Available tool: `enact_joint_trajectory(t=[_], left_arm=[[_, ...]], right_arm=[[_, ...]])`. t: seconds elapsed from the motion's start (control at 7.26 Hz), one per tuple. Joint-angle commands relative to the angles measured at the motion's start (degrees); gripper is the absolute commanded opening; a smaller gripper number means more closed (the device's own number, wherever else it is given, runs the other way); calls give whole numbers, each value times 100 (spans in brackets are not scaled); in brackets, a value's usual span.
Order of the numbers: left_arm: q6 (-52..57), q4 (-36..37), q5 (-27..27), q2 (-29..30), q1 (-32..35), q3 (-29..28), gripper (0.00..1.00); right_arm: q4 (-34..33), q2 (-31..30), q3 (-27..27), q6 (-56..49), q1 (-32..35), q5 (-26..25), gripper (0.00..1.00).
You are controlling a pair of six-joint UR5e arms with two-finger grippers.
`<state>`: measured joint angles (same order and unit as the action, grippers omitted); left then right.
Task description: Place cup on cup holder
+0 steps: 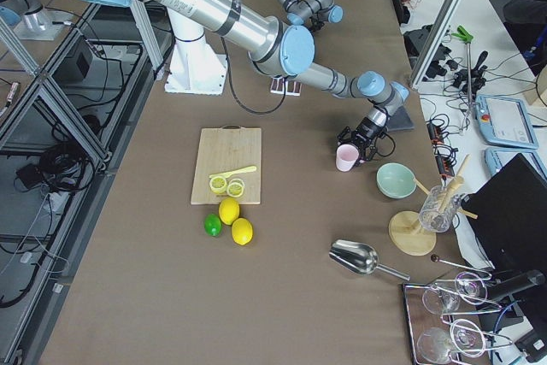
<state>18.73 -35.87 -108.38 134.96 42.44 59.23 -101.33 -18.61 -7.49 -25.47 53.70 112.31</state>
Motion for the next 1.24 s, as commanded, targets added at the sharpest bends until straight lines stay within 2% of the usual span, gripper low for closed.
enact_joint_trajectory(t=[0.0,0.55,1.1], left_arm=[[8,115,1,-31,-60,19,97],[130,203,18,-128,-86,106,97],[131,203,27,-181,-86,106,87]], right_arm=[[-19,6,72,-186,0,-113,100],[-45,173,397,-186,-9,-69,100],[-63,226,529,-178,-52,-113,100]])
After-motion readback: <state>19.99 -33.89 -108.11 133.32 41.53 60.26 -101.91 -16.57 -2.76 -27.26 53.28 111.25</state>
